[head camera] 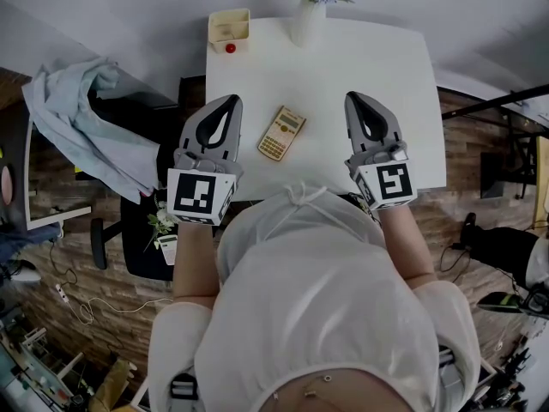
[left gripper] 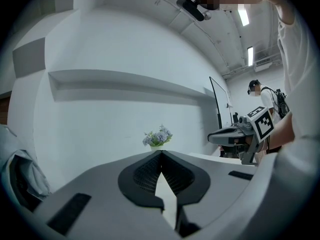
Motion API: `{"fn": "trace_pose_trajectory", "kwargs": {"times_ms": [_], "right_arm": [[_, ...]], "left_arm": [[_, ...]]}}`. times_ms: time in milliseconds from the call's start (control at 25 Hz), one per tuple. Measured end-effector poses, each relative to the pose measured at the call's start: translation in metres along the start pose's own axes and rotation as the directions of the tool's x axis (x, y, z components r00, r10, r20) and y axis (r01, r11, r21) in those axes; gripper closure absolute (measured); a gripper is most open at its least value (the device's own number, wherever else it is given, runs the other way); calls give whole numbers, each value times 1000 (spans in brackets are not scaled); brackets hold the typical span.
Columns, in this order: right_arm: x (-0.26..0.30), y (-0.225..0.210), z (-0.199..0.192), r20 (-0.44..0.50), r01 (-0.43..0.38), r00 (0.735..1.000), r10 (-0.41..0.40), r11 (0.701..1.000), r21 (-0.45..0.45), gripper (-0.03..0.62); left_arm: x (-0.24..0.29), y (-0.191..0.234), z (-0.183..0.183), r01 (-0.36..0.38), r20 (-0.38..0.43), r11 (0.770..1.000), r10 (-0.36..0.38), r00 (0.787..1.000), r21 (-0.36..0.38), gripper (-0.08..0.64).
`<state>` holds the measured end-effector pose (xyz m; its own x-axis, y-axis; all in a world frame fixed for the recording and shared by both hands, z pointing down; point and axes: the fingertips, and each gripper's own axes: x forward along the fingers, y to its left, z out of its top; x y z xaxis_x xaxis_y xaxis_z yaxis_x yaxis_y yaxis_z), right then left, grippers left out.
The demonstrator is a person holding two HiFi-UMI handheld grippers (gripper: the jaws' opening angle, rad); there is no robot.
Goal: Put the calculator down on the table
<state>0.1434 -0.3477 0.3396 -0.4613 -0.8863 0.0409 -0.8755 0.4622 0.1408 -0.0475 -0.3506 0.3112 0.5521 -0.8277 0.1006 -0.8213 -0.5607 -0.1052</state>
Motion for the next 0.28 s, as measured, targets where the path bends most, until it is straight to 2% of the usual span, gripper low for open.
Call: {"fn": "trace_pose_trajectory", "kwargs": {"times_ms": [280], "right_arm": [[-3,-3,-1,-2,8,1000,-8,1000,22,591]], "left_arm": [[3,-4,-2,0,-9,1000,0,1000,-10,541]]}}
